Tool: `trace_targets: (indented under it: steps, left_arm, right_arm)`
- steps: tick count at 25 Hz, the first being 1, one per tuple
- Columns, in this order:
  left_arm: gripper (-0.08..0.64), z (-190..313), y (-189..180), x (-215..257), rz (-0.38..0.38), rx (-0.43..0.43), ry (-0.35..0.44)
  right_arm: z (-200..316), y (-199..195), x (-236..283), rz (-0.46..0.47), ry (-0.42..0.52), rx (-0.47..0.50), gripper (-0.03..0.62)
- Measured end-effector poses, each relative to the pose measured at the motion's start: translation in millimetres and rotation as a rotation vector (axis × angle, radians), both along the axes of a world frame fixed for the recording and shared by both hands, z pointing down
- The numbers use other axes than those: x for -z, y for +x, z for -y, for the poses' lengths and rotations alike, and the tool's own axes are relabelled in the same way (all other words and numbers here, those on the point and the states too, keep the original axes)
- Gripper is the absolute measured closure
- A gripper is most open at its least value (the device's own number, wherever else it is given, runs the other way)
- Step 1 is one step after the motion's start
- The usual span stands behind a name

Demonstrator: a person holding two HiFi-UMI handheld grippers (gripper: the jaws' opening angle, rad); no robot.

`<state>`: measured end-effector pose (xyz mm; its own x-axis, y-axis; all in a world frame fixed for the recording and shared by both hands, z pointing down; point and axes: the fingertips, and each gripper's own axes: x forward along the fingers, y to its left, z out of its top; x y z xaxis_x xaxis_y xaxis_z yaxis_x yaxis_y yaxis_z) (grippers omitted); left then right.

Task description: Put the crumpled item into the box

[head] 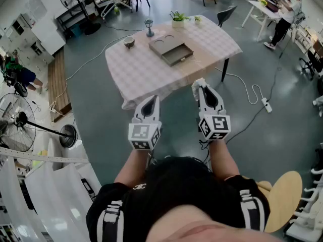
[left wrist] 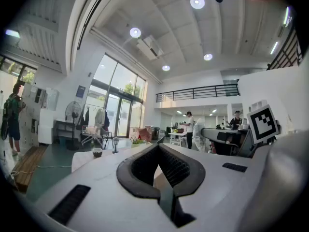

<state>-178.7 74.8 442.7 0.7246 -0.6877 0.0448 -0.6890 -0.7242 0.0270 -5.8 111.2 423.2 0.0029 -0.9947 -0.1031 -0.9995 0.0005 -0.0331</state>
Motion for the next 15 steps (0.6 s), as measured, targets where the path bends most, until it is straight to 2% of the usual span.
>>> trace_targets:
  steps: [6,15]
  left_arm:
    - [0.569,-22.9,-0.4,5.8,-0.005,0.006,0.003]
    - [0.569,-28.3,-0.3,2.3,-0.001,0.006,0.001]
  right_arm:
    - [-22.9,-2.3,4.4,-0.029,0.004,0.006,0.541]
    - [-26.4,-1.5,3.1,-0.004,0.016,0.003,0.538]
